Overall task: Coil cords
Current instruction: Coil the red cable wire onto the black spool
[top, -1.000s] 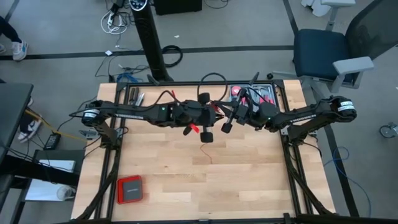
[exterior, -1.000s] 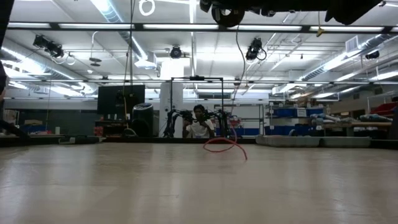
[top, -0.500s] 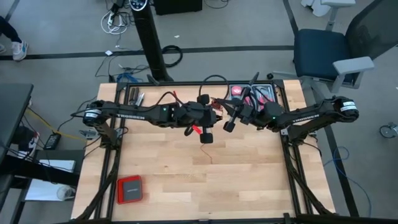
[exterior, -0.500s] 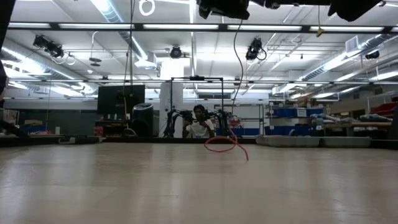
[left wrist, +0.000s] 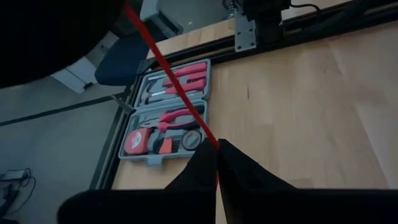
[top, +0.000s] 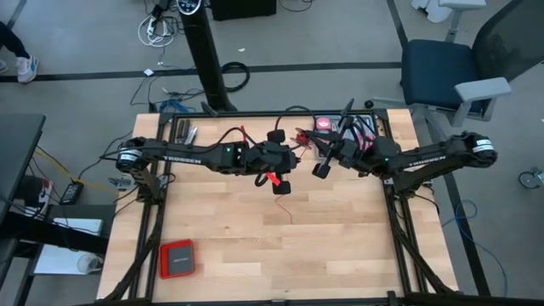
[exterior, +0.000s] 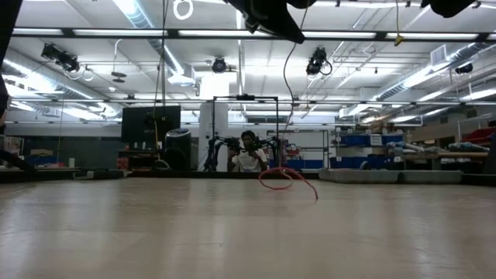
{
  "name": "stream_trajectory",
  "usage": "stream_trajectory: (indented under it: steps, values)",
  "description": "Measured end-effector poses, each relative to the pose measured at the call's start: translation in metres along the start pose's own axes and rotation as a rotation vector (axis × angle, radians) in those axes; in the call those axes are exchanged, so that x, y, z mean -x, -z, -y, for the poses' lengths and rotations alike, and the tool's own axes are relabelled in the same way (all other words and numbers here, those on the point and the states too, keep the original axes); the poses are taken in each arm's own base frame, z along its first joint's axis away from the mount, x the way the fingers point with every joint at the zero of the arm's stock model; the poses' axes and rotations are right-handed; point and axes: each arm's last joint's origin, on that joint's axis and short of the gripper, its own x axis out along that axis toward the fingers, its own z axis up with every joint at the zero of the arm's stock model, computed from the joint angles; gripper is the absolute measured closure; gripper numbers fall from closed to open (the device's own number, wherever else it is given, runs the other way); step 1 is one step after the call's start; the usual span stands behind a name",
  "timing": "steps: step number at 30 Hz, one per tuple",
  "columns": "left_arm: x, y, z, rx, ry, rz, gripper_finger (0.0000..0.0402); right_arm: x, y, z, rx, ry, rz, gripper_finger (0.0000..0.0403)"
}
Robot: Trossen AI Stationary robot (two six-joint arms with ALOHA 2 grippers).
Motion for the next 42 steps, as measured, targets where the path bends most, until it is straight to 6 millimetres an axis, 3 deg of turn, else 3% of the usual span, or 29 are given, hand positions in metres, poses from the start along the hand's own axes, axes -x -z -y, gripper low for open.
stream_trajectory:
  steps: [26,36,42]
  values:
    - [-0.005,0.007,-0.012,-0.053,-0.051,-0.046,0.0397,0.015,-0.014,-0.002,-0.069,-0.072,-0.023,0.0403]
    - [-0.006,0.011,-0.010,-0.067,-0.036,-0.079,0.0310,0.017,-0.012,-0.002,-0.035,-0.090,-0.078,0.0403]
    - [-0.004,0.017,-0.008,-0.087,-0.007,-0.143,0.0299,0.019,-0.009,-0.002,-0.020,-0.091,-0.123,0.0403]
